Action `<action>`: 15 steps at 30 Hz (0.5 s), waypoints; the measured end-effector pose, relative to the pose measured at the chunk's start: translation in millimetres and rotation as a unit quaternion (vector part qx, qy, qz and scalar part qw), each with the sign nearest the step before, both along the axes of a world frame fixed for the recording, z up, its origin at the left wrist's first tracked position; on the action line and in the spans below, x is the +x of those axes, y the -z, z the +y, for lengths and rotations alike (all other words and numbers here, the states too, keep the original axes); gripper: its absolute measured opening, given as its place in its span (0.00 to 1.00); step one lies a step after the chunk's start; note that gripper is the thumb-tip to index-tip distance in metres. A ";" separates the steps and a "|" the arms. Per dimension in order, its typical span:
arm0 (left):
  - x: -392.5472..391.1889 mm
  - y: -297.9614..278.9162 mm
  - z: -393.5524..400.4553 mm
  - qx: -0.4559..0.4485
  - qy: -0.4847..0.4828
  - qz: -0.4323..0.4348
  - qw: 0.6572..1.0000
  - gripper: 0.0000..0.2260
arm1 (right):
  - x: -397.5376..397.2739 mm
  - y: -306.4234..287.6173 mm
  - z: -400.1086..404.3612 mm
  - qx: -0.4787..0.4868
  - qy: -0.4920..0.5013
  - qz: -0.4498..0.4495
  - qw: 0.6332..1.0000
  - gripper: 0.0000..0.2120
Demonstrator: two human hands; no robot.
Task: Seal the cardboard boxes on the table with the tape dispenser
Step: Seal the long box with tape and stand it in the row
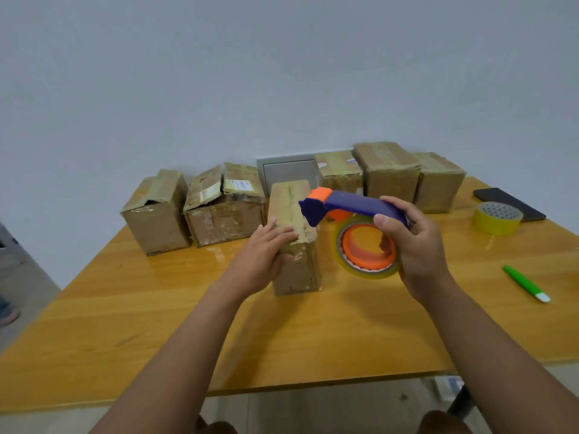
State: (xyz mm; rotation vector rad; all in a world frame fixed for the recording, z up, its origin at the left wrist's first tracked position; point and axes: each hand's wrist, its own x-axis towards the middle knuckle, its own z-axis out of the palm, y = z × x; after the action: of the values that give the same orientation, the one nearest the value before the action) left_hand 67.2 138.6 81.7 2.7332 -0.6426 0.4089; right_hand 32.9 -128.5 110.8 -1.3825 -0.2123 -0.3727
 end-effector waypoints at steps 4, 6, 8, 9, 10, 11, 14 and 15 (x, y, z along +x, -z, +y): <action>-17.2 -3.7 -8.1 -0.134 -0.025 0.008 0.991 0.25 | -2.3 4.4 -1.9 0.009 -0.018 0.003 1.000 0.21; -37.6 -11.7 -20.1 -0.347 -0.068 0.016 0.935 0.19 | -2.6 7.2 -3.9 0.027 -0.040 0.010 0.999 0.21; -54.2 -20.9 -32.5 -0.550 -0.095 0.117 0.821 0.16 | -2.5 10.8 -3.8 0.047 -0.069 0.017 0.996 0.22; -59.4 -24.3 -36.5 -0.605 -0.106 0.178 0.769 0.19 | -2.6 12.8 -2.8 0.054 -0.084 0.019 0.995 0.23; -63.5 -26.9 -38.4 -0.632 -0.114 0.219 0.735 0.21 | -3.0 14.8 -1.2 0.056 -0.098 0.022 0.993 0.23; -65.9 -29.1 -38.6 -0.652 -0.117 0.248 0.707 0.23 | -3.4 16.5 0.8 0.054 -0.110 0.023 0.992 0.23; -68.3 -34.2 -36.8 -0.717 -0.090 0.325 0.611 0.20 | -5.1 20.2 6.9 0.028 -0.140 0.022 0.989 0.28; -68.9 -35.7 -35.7 -0.734 -0.075 0.341 0.582 0.18 | -5.4 21.3 8.3 0.023 -0.145 0.022 0.989 0.29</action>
State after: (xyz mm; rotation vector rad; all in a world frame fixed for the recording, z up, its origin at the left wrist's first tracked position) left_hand -1.7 102.9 117.4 1.0698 0.2043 -0.1381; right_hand 27.5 -120.2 89.6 -1.2911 -0.3615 -0.1035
